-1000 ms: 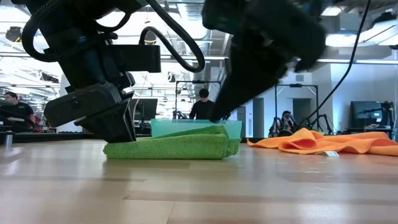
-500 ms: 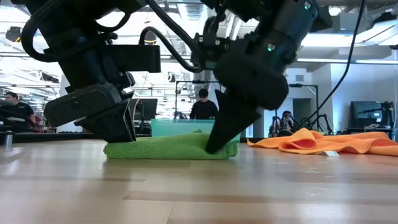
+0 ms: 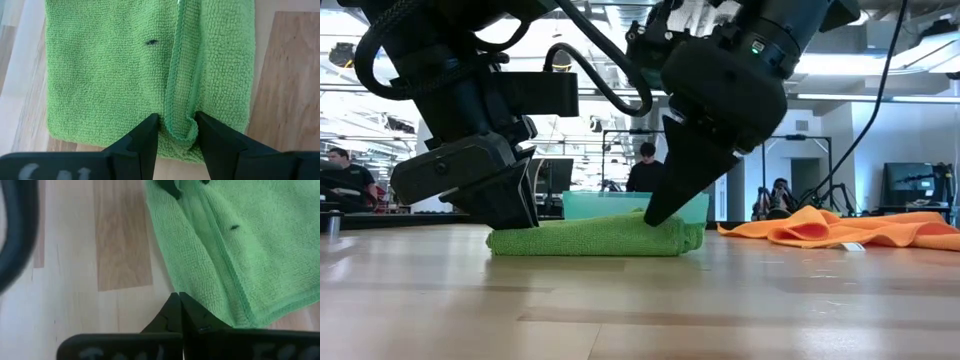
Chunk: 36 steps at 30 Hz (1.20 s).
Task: Roll microfiber towels into tight, uniform cylinder then place into a basket
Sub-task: Roll the green towel
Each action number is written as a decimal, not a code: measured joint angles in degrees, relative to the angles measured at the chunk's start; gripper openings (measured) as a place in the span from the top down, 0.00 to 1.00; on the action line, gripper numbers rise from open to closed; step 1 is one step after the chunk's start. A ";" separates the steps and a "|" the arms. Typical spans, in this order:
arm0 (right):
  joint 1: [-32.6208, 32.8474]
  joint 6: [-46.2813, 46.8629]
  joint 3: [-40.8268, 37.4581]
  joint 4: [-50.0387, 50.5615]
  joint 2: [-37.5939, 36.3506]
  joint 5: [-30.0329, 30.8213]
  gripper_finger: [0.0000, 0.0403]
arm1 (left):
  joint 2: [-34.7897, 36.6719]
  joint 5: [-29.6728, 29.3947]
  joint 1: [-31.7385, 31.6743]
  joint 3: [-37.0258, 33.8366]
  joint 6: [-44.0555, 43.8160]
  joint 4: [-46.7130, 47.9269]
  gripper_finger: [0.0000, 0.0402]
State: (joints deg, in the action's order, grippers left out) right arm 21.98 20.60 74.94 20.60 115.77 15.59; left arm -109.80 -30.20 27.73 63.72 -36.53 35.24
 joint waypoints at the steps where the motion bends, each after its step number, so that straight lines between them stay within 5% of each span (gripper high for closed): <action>1: 0.00 -0.01 0.14 0.27 0.00 0.18 0.98 | 0.00 0.00 0.00 0.00 0.00 0.00 0.68; 18: -2.85 2.06 0.46 3.43 0.05 2.41 0.98 | 0.00 0.04 0.00 0.00 0.00 0.02 0.68; 36: -3.23 12.05 -0.77 3.50 1.42 -6.55 0.98 | 0.02 -3.02 2.81 0.53 3.06 4.18 0.68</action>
State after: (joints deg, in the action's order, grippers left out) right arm 18.75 32.65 74.17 24.10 117.19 9.03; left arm -109.78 -33.21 30.54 64.25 -33.47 39.43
